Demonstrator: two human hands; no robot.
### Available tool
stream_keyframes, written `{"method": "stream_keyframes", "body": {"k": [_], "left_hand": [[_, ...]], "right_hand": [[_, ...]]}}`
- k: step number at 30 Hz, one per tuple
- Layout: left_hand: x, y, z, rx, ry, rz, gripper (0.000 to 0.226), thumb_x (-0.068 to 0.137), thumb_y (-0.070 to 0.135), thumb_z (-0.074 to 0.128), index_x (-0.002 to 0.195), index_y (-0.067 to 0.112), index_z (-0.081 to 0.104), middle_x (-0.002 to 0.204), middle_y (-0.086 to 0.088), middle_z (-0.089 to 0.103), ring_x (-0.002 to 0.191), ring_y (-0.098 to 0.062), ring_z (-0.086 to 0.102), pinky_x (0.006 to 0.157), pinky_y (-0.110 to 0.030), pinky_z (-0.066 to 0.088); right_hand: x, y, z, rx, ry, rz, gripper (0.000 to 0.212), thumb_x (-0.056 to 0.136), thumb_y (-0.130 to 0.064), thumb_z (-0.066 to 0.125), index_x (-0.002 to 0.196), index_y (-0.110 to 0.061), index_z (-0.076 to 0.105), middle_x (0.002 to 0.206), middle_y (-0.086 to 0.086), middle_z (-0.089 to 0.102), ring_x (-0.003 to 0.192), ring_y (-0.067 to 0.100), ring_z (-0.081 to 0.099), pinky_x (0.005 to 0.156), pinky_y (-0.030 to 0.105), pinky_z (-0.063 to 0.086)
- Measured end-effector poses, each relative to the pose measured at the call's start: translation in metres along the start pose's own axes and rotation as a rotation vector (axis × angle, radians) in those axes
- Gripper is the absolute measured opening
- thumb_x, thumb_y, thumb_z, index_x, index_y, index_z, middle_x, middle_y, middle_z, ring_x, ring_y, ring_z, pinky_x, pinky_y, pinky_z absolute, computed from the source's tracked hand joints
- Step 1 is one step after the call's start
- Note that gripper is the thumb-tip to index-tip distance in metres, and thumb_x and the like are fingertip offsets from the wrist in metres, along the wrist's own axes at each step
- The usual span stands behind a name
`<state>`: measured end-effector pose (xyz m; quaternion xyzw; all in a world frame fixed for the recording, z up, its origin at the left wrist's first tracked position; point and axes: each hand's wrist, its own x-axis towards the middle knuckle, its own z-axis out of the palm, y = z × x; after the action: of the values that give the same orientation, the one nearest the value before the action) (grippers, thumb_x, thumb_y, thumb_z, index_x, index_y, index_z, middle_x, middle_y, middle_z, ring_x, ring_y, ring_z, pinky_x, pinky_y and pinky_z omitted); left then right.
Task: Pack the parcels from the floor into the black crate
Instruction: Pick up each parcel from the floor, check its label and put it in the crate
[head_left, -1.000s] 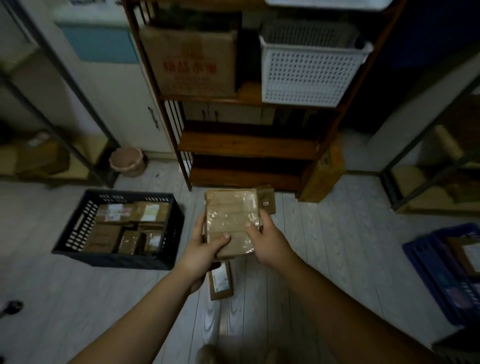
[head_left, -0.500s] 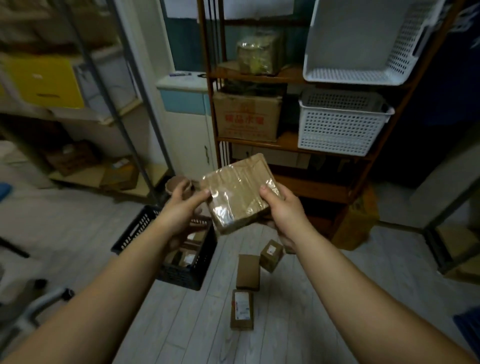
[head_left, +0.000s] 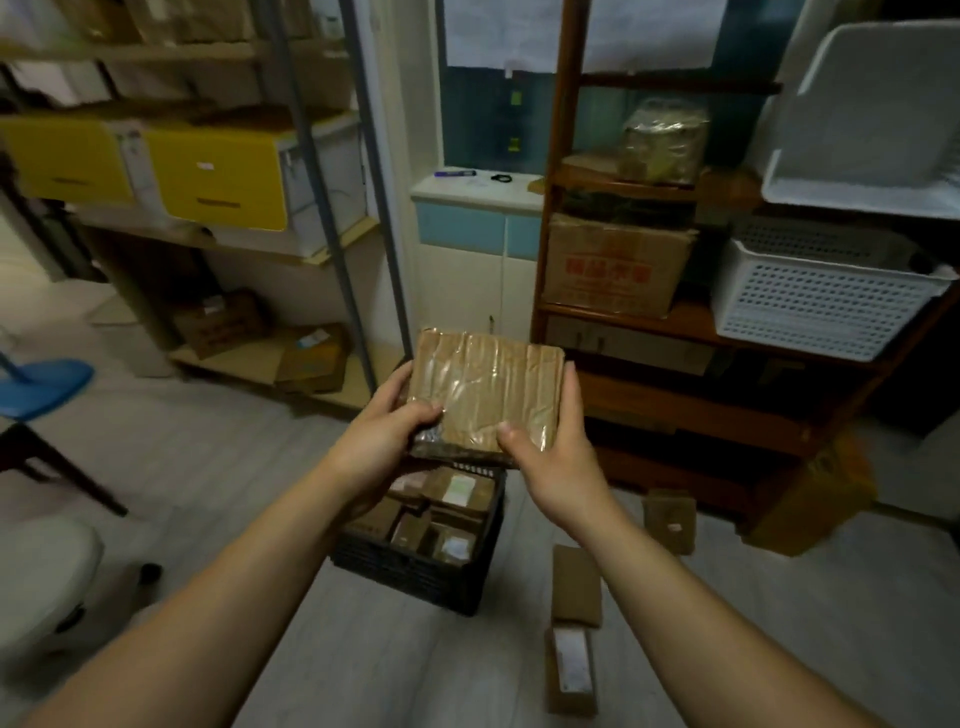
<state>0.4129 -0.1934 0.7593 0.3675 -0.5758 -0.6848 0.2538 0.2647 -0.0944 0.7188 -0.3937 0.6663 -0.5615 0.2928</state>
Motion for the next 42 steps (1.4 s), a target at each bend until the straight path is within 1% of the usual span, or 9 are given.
{"method": "stream_keyframes", "body": {"k": [6, 11, 14, 25, 29, 33, 36, 40, 42], "left_hand": [[0.042, -0.006, -0.062, 0.193, -0.071, -0.035, 0.064, 0.093, 0.027, 0.049, 0.146, 0.041, 0.017, 0.137, -0.001, 0.048, 0.108, -0.018, 0.059, 0.095, -0.042, 0.049], [0.095, -0.016, -0.080, 0.315, -0.129, -0.066, 0.066, 0.093, 0.030, 0.051, 0.148, 0.037, 0.015, 0.131, 0.004, 0.051, 0.104, -0.008, 0.058, 0.087, -0.027, 0.047], [0.135, -0.021, -0.089, 0.339, -0.160, -0.086, 0.066, 0.093, 0.027, 0.052, 0.148, 0.035, 0.015, 0.132, 0.002, 0.054, 0.109, -0.011, 0.058, 0.097, -0.033, 0.046], [0.263, -0.039, -0.149, 0.469, -0.248, -0.184, 0.051, 0.097, 0.028, 0.043, 0.143, 0.039, 0.023, 0.132, 0.000, 0.049, 0.115, -0.020, 0.053, 0.099, -0.042, 0.045], [0.299, -0.078, -0.173, 0.548, -0.371, -0.221, 0.062, 0.095, 0.021, 0.049, 0.147, 0.025, 0.016, 0.127, 0.001, 0.041, 0.109, -0.014, 0.046, 0.079, -0.024, 0.047], [0.331, -0.139, -0.200, 0.554, -0.455, -0.234, 0.061, 0.092, 0.015, 0.055, 0.144, 0.018, 0.024, 0.139, -0.008, 0.044, 0.104, -0.011, 0.049, 0.081, -0.025, 0.051], [0.355, -0.195, -0.214, 0.546, -0.469, -0.259, 0.059, 0.091, 0.012, 0.057, 0.142, 0.020, 0.028, 0.136, -0.003, 0.043, 0.110, -0.012, 0.046, 0.092, -0.032, 0.050], [0.388, -0.299, -0.222, 0.578, -0.475, -0.288, 0.061, 0.090, 0.020, 0.059, 0.141, 0.025, 0.027, 0.128, 0.004, 0.043, 0.109, -0.008, 0.044, 0.066, -0.010, 0.045], [0.407, -0.360, -0.224, 0.610, -0.478, -0.279, 0.054, 0.088, 0.022, 0.061, 0.134, 0.026, 0.033, 0.128, 0.003, 0.046, 0.108, -0.008, 0.046, 0.070, -0.013, 0.047]], "right_hand": [[0.026, 0.006, 0.059, -0.355, -0.161, 0.075, 0.125, 0.069, -0.040, 0.080, 0.142, -0.048, -0.021, 0.154, -0.016, -0.013, 0.142, 0.017, 0.017, 0.110, 0.033, 0.028], [0.075, 0.026, 0.079, -0.647, -0.105, 0.115, 0.118, 0.076, -0.047, 0.073, 0.142, -0.044, -0.024, 0.148, -0.009, -0.038, 0.145, 0.024, 0.008, 0.114, 0.034, 0.023], [0.114, 0.036, 0.088, -0.774, -0.141, 0.094, 0.111, 0.077, -0.052, 0.070, 0.144, -0.046, -0.018, 0.142, -0.009, -0.046, 0.145, 0.027, -0.004, 0.116, 0.041, 0.020], [0.221, 0.081, 0.144, -0.988, -0.210, 0.065, 0.080, 0.088, -0.061, 0.047, 0.150, -0.038, 0.003, 0.159, -0.002, -0.011, 0.136, 0.035, 0.017, 0.108, 0.046, 0.031], [0.227, 0.114, 0.173, -1.114, -0.164, 0.139, 0.090, 0.073, -0.060, 0.070, 0.144, -0.020, 0.033, 0.150, 0.020, 0.032, 0.117, 0.039, 0.053, 0.083, 0.043, 0.052], [0.229, 0.181, 0.210, -1.037, -0.229, 0.286, 0.078, 0.091, -0.058, 0.043, 0.150, -0.037, -0.003, 0.159, 0.002, -0.016, 0.138, 0.038, 0.015, 0.109, 0.043, 0.029], [0.232, 0.239, 0.229, -1.027, -0.235, 0.304, 0.077, 0.093, -0.057, 0.041, 0.149, -0.038, -0.007, 0.158, 0.000, -0.019, 0.139, 0.036, 0.013, 0.112, 0.042, 0.025], [0.243, 0.345, 0.248, -1.017, -0.284, 0.326, 0.079, 0.091, -0.058, 0.043, 0.150, -0.038, -0.006, 0.158, 0.001, -0.018, 0.142, 0.038, 0.005, 0.115, 0.046, 0.023], [0.246, 0.409, 0.256, -1.020, -0.315, 0.324, 0.079, 0.091, -0.058, 0.043, 0.150, -0.037, -0.006, 0.158, 0.001, -0.018, 0.143, 0.038, 0.001, 0.114, 0.047, 0.021]]}}
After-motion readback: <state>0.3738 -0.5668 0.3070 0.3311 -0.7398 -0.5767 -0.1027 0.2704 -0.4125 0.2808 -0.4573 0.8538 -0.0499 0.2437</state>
